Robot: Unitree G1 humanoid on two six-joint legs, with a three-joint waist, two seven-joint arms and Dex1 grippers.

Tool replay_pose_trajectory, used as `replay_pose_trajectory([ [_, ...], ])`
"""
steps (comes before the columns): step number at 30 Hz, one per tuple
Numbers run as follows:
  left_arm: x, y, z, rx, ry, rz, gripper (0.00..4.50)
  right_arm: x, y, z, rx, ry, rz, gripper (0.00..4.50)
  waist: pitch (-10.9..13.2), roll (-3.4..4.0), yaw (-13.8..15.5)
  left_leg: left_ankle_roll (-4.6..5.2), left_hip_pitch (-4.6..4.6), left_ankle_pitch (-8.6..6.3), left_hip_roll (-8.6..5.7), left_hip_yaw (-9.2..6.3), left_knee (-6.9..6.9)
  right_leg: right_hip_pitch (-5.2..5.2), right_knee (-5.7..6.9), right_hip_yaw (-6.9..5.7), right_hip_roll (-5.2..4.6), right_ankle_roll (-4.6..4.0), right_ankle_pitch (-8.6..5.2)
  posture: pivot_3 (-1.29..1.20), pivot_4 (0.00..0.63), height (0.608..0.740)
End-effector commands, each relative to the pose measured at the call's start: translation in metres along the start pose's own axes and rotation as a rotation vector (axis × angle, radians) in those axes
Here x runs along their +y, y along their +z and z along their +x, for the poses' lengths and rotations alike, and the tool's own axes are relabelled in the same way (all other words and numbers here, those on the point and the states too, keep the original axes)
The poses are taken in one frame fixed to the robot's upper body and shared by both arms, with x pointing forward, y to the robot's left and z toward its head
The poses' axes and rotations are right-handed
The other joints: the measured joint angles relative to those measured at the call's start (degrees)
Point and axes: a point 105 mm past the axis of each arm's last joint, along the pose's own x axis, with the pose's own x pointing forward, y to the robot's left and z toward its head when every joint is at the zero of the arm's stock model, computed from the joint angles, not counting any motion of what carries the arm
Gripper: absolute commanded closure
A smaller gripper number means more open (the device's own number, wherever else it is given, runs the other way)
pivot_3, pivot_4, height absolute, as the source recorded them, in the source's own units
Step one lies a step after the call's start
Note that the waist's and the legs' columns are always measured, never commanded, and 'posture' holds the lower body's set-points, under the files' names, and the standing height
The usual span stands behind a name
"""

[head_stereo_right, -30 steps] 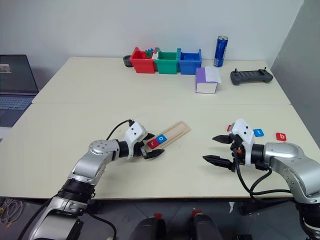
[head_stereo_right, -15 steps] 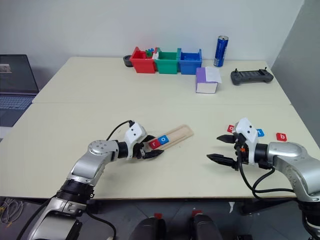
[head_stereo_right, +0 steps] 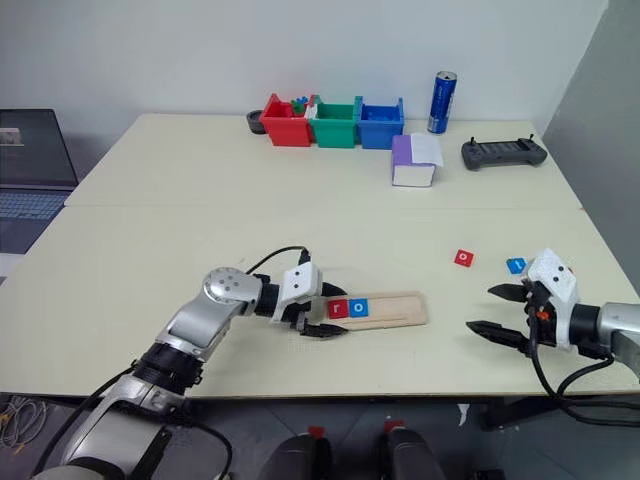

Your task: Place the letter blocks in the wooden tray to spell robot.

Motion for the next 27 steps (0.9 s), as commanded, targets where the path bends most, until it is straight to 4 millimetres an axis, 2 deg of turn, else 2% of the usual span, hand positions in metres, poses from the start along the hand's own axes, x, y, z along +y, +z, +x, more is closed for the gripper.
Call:
replay_pose_trajectory([
  [1, 0.0031, 0.0129, 0.0053, -0.024, -0.031, 0.064, 1.11, 0.0031, 0.0126, -0.0061, -0.023, -0.014, -0.055, 0.0, 0.0, -0.02, 0.0, 0.0, 0.0, 0.0, 0.0, 0.0, 0.0, 0.0, 0.0, 0.0, 0.0, 0.0, 0.0, 0.0, 0.15, 0.74],
  [7, 0.0054, 0.019, 0.0136, -0.045, -0.033, 0.065, 1.11, 0.0099, 0.0135, -0.0039, -0.026, -0.007, -0.051, 0.0, 0.0, -0.05, 0.0, 0.0, -0.04, 0.0, -0.02, -0.03, 0.0, 0.0, -0.05, -0.01, 0.0, 0.01, 0.0, 0.0, 0.15, 0.74],
  [15, -0.0022, 0.014, 0.0133, -0.038, -0.031, 0.026, 1.11, 0.011, 0.0136, -0.001, -0.023, -0.001, -0.047, 0.0, 0.0, -0.05, 0.0, 0.0, -0.03, 0.0, -0.02, -0.04, 0.0, 0.0, -0.05, -0.02, 0.01, 0.01, 0.0, 0.0, 0.15, 0.74],
  [27, -0.0015, 0.0124, 0.0141, -0.03, -0.003, -0.015, 1.11, 0.0101, 0.0141, 0.0003, -0.027, -0.001, -0.047, 0.0, 0.0, -0.05, 0.0, 0.0, -0.03, 0.0, -0.02, -0.05, 0.0, 0.01, -0.05, -0.01, 0.01, 0.01, 0.0, 0.0, 0.15, 0.74],
])
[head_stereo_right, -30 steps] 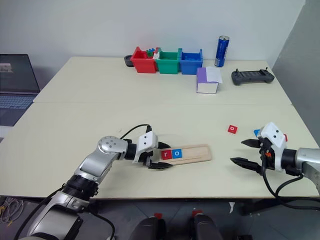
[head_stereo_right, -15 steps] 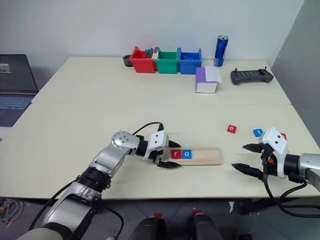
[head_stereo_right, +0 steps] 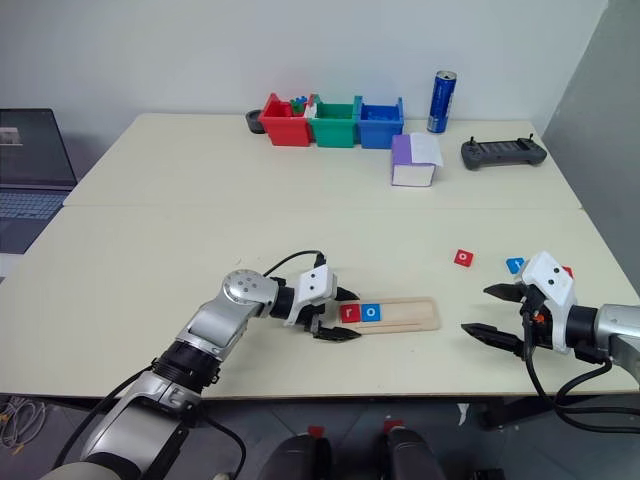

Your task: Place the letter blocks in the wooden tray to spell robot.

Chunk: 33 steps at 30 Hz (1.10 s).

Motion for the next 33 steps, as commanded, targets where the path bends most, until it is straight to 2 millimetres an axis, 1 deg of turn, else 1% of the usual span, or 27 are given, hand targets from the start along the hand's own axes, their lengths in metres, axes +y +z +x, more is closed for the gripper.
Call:
replay_pose_trajectory([
  [1, 0.001, 0.012, -0.001, -0.029, 0.007, 0.029, 1.11, 0.001, 0.007, -0.001, -0.025, 0.003, -0.015, 0.0, 0.0, 0.0, 0.0, 0.0, 0.0, 0.0, 0.0, 0.0, 0.0, 0.0, 0.0, 0.0, 0.0, 0.0, 0.0, 0.0, 0.15, 0.74],
  [2, 0.002, 0.012, -0.001, -0.032, 0.006, 0.024, 0.39, 0.001, 0.007, -0.001, -0.025, 0.002, -0.015, 0.0, 0.0, 0.0, 0.0, 0.0, 0.0, 0.0, 0.0, 0.0, 0.0, 0.0, 0.0, 0.0, 0.0, 0.0, 0.0, 0.0, 0.15, 0.74],
  [3, 0.001, 0.013, 0.0, -0.032, 0.0, 0.022, 0.11, 0.001, 0.007, -0.001, -0.025, 0.002, -0.014, 0.0, 0.0, 0.0, 0.0, 0.0, 0.0, 0.0, 0.0, 0.0, 0.0, 0.0, 0.0, 0.0, 0.0, 0.0, 0.0, 0.0, 0.15, 0.74],
  [4, 0.001, 0.013, 0.0, -0.031, -0.004, 0.02, 0.05, 0.001, 0.006, -0.002, -0.025, 0.002, -0.014, 0.0, 0.0, 0.0, 0.0, 0.0, 0.0, 0.0, 0.0, 0.0, 0.0, 0.0, 0.0, 0.0, 0.0, 0.0, 0.0, 0.0, 0.15, 0.74],
  [9, 0.003, 0.013, -0.003, -0.027, 0.008, 0.025, 0.05, 0.0, 0.006, -0.002, -0.026, -0.001, -0.013, 0.0, 0.0, 0.0, 0.0, 0.0, 0.0, 0.0, 0.0, 0.0, 0.0, 0.0, 0.0, 0.0, 0.0, 0.0, 0.0, 0.0, 0.15, 0.74],
  [12, 0.005, 0.012, -0.01, -0.017, 0.021, 0.042, 0.05, -0.002, 0.007, -0.003, -0.025, -0.005, -0.014, 0.0, 0.0, 0.0, 0.0, 0.0, 0.0, 0.0, 0.0, 0.0, 0.0, 0.0, 0.01, 0.0, 0.0, 0.0, 0.0, 0.0, 0.15, 0.74],
  [15, -0.004, 0.013, -0.019, -0.026, -0.019, 0.067, 0.05, -0.004, 0.007, -0.004, -0.026, -0.01, -0.017, 0.0, 0.0, 0.0, -0.1, 0.0, 0.01, 0.0, 0.01, 0.0, -0.01, 0.0, 0.01, 0.0, 0.0, 0.0, 0.0, 0.0, 0.15, 0.74],
  [19, -0.004, 0.017, -0.036, -0.07, 0.017, 0.05, 0.05, -0.007, 0.007, -0.008, -0.02, -0.02, -0.017, 0.0, 0.0, 0.01, -0.1, 0.0, 0.02, 0.0, 0.02, 0.01, -0.03, 0.0, 0.02, 0.01, 0.01, 0.0, 0.0, 0.0, 0.15, 0.74],
  [22, 0.002, 0.022, -0.055, -0.119, 0.092, 0.059, 0.05, -0.018, 0.007, -0.014, -0.014, -0.064, -0.021, 0.0, 0.0, 0.0, 0.0, 0.0, 0.01, 0.0, 0.02, 0.0, -0.01, 0.0, 0.02, 0.01, 0.0, 0.0, 0.0, 0.0, 0.15, 0.74],
  [25, 0.012, 0.026, -0.079, -0.144, 0.162, 0.06, 0.05, -0.033, 0.008, -0.02, -0.021, -0.131, -0.028, 0.0, 0.0, 0.0, -0.1, 0.0, 0.03, 0.0, 0.02, 0.01, 0.0, 0.0, 0.03, 0.01, 0.0, 0.0, 0.0, 0.0, 0.15, 0.74],
  [28, 0.026, 0.036, -0.113, -0.165, 0.235, 0.062, 0.05, -0.055, 0.012, -0.027, -0.052, -0.229, -0.036, 0.0, 0.0, 0.0, -0.1, 0.0, 0.05, 0.0, 0.04, 0.03, -0.01, 0.0, 0.05, 0.01, 0.01, 0.0, 0.0, 0.0, 0.15, 0.74],
  [30, 0.028, 0.04, -0.131, -0.172, 0.251, 0.064, 0.05, -0.063, 0.012, -0.029, -0.059, -0.259, -0.041, 0.0, 0.0, 0.0, -0.1, -0.01, 0.05, 0.01, 0.04, 0.02, -0.01, -0.01, 0.06, 0.0, 0.01, 0.0, 0.0, 0.0, 0.15, 0.74],
  [32, 0.023, 0.038, -0.15, -0.156, 0.26, 0.063, 0.05, -0.073, 0.011, -0.031, -0.063, -0.309, -0.03, 0.0, 0.0, 0.01, -0.2, -0.01, 0.06, 0.01, 0.04, 0.04, -0.04, -0.01, 0.05, 0.02, 0.01, 0.0, 0.0, 0.0, 0.15, 0.74],
  [33, 0.02, 0.033, -0.161, -0.138, 0.268, 0.054, 0.05, -0.081, 0.01, -0.035, -0.071, -0.353, -0.019, 0.0, 0.0, 0.01, -0.3, -0.01, 0.06, 0.01, 0.04, 0.08, -0.07, -0.02, 0.04, 0.05, 0.01, 0.0, 0.0, 0.0, 0.15, 0.74],
])
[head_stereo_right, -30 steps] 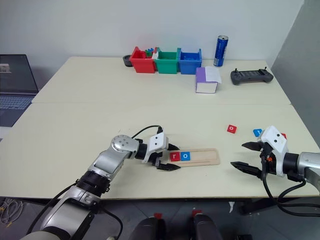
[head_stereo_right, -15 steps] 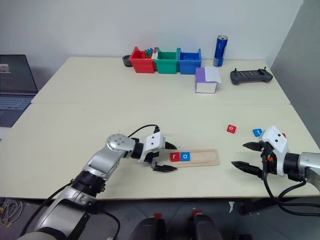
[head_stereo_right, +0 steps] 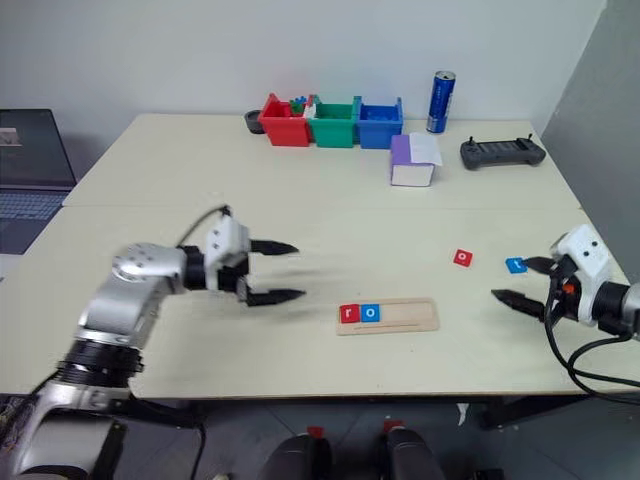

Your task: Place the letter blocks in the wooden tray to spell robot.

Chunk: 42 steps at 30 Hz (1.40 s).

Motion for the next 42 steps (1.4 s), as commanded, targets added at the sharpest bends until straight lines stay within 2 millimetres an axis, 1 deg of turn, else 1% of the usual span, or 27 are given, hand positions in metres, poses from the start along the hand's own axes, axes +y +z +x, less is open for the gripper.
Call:
replay_pose_trajectory([
  [1, 0.0, 0.005, -0.034, 0.004, 0.02, 0.008, 0.05, -0.03, 0.004, -0.008, -0.037, -0.159, -0.007, 0.0, 0.0, 0.0, -0.1, 0.0, 0.01, 0.0, 0.01, 0.02, -0.02, -0.01, 0.0, 0.02, 0.0, 0.0, 0.0, 0.0, 0.15, 0.74],
  [3, -0.001, 0.003, -0.053, 0.017, 0.046, -0.012, 0.05, -0.055, -0.006, -0.014, -0.025, -0.301, 0.047, 0.0, 0.0, 0.0, -0.1, -0.01, 0.01, 0.0, 0.01, 0.03, -0.02, -0.02, -0.01, 0.02, -0.01, 0.0, 0.0, 0.0, 0.15, 0.74],
  [4, 0.0, 0.006, -0.062, 0.005, 0.071, -0.025, 0.05, -0.064, -0.012, -0.018, -0.02, -0.355, 0.072, 0.0, 0.0, 0.01, -0.1, -0.01, 0.01, 0.0, 0.02, 0.04, -0.02, -0.02, 0.0, 0.03, -0.01, 0.0, 0.0, 0.0, 0.15, 0.74],
  [6, 0.001, 0.016, -0.078, -0.03, 0.102, -0.053, 0.05, -0.077, -0.024, -0.027, -0.001, -0.434, 0.13, 0.0, 0.0, 0.0, 0.2, -0.02, 0.01, 0.01, 0.02, 0.04, -0.01, -0.03, 0.0, 0.03, -0.02, -0.01, 0.0, 0.0, 0.15, 0.74],
  [8, -0.004, 0.022, -0.085, -0.039, 0.09, -0.066, 0.05, -0.083, -0.03, -0.032, 0.005, -0.472, 0.166, 0.0, 0.0, 0.0, 0.3, -0.02, -0.02, 0.01, 0.02, 0.01, 0.01, -0.03, 0.0, 0.01, -0.02, -0.01, 0.0, 0.0, 0.15, 0.74],
  [12, -0.024, 0.013, -0.072, 0.005, 0.001, -0.073, 0.05, -0.102, -0.034, -0.036, -0.006, -0.588, 0.243, 0.0, -0.1, 0.11, 0.1, -0.01, 0.05, 0.0, -0.01, 0.13, 0.0, 0.0, 0.0, 0.13, -0.04, -0.01, 0.0, 0.0, 0.15, 0.74],
  [14, -0.029, 0.008, -0.062, 0.001, -0.012, -0.057, 0.05, -0.113, -0.04, -0.037, 0.005, -0.664, 0.304, 0.0, -0.1, 0.11, 0.0, -0.01, 0.08, 0.01, -0.01, 0.16, 0.0, -0.01, 0.04, 0.18, -0.04, -0.01, 0.0, 0.0, 0.15, 0.74],
  [16, -0.032, 0.006, -0.054, -0.02, -0.012, -0.029, 0.05, -0.12, -0.043, -0.037, 0.006, -0.711, 0.344, 0.0, -0.1, 0.11, -0.1, -0.02, 0.1, 0.02, 0.01, 0.18, -0.01, -0.01, 0.08, 0.19, -0.02, -0.01, 0.0, 0.0, 0.15, 0.74],
  [19, -0.04, 0.003, -0.047, -0.04, -0.029, -0.024, 0.05, -0.123, -0.052, -0.035, 0.032, -0.739, 0.364, 0.0, -0.1, 0.11, -0.1, -0.03, 0.09, 0.02, 0.02, 0.18, -0.03, -0.04, 0.09, 0.2, 0.0, -0.01, -0.01, 0.0, 0.15, 0.74],
  [22, -0.044, 0.001, -0.041, -0.064, -0.028, -0.009, 0.05, -0.12, -0.057, -0.029, 0.042, -0.722, 0.362, 0.0, -0.1, 0.12, -0.1, -0.03, 0.07, 0.02, 0.01, 0.19, -0.07, -0.06, 0.09, 0.22, 0.0, -0.02, -0.01, 0.0, 0.15, 0.74],
  [24, -0.051, 0.0, -0.035, -0.08, -0.051, -0.019, 0.05, -0.118, -0.058, -0.025, 0.047, -0.708, 0.36, 0.0, -0.1, 0.12, -0.1, -0.03, 0.08, 0.02, 0.01, 0.22, -0.06, -0.06, 0.08, 0.27, 0.0, -0.02, -0.01, 0.0, 0.15, 0.74],
  [27, -0.056, 0.0, -0.023, -0.138, -0.063, -0.033, 0.05, -0.116, -0.058, -0.014, 0.049, -0.679, 0.339, 0.0, -0.1, 0.12, -0.1, -0.03, 0.1, 0.02, 0.0, 0.26, -0.03, -0.05, 0.09, 0.32, 0.0, -0.02, -0.01, 0.0, 0.15, 0.74],
  [30, -0.063, 0.0, -0.014, -0.145, -0.108, -0.035, 0.05, -0.115, -0.055, -0.006, 0.044, -0.654, 0.338, 0.0, -0.1, 0.12, -0.2, -0.02, 0.11, 0.02, 0.0, 0.29, 0.0, -0.04, 0.1, 0.35, 0.0, 0.0, 0.01, 0.0, 0.15, 0.74],
  [34, -0.065, -0.001, -0.013, -0.133, -0.138, -0.022, 0.05, -0.119, -0.056, -0.006, 0.046, -0.678, 0.35, 0.0, -0.1, 0.13, -0.2, -0.03, 0.11, 0.02, 0.0, 0.3, -0.04, -0.06, 0.12, 0.36, 0.02, 0.0, 0.0, 0.0, 0.15, 0.74],
  [37, -0.064, -0.007, -0.012, -0.098, -0.146, -0.024, 0.05, -0.123, -0.058, -0.008, 0.051, -0.701, 0.351, 0.0, -0.1, 0.13, -0.2, -0.03, 0.1, 0.02, 0.0, 0.3, -0.03, -0.06, 0.1, 0.36, 0.02, 0.0, 0.0, 0.0, 0.15, 0.74],
  [40, -0.066, -0.007, -0.01, -0.106, -0.157, -0.014, 0.05, -0.125, -0.056, -0.01, 0.037, -0.713, 0.353, 0.0, -0.1, 0.13, -0.2, -0.02, 0.09, 0.02, -0.01, 0.31, -0.03, -0.06, 0.1, 0.38, 0.02, 0.0, 0.0, 0.0, 0.15, 0.74],
  [42, -0.066, -0.008, -0.009, -0.112, -0.146, -0.015, 0.05, -0.126, -0.059, -0.01, 0.037, -0.731, 0.359, 0.0, -0.1, 0.13, -0.2, -0.02, 0.1, 0.02, 0.0, 0.32, -0.03, -0.06, 0.1, 0.39, 0.02, 0.0, 0.01, 0.0, 0.15, 0.74],
])
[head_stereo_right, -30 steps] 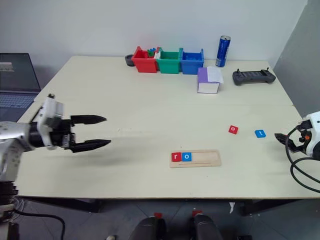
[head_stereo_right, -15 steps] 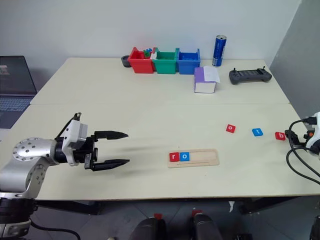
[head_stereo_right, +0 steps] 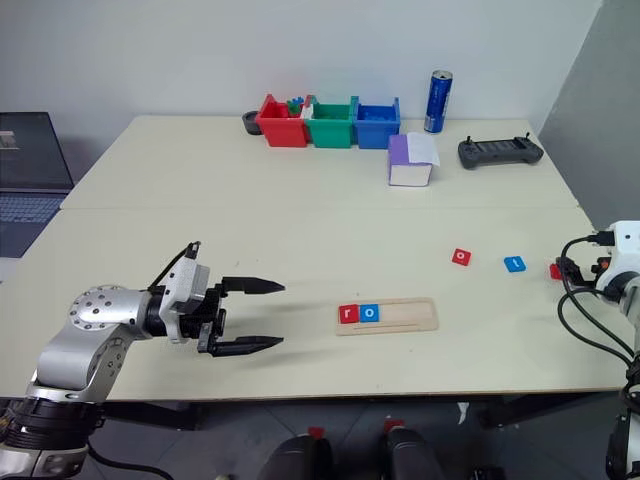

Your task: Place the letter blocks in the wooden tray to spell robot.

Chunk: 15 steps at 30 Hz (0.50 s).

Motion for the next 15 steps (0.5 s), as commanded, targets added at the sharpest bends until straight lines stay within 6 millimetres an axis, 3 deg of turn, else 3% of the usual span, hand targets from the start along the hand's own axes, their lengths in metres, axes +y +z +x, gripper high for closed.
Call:
replay_pose_trajectory([
  [1, 0.002, 0.004, 0.001, -0.015, 0.015, 0.04, 0.05, -0.009, 0.016, -0.004, -0.063, -0.048, -0.001, 0.0, 0.0, 0.0, 0.0, 0.0, 0.0, 0.0, 0.0, 0.0, 0.0, 0.0, 0.0, 0.0, 0.0, 0.0, 0.0, 0.0, 0.15, 0.74],
  [15, -0.005, -0.017, -0.005, -0.009, 0.081, 0.033, 0.05, -0.01, 0.022, 0.003, -0.078, -0.077, -0.012, 0.0, 0.0, 0.01, -0.1, 0.0, 0.04, 0.0, 0.0, 0.06, 0.0, 0.01, 0.01, 0.06, 0.0, 0.0, 0.0, 0.0, 0.15, 0.74],
])
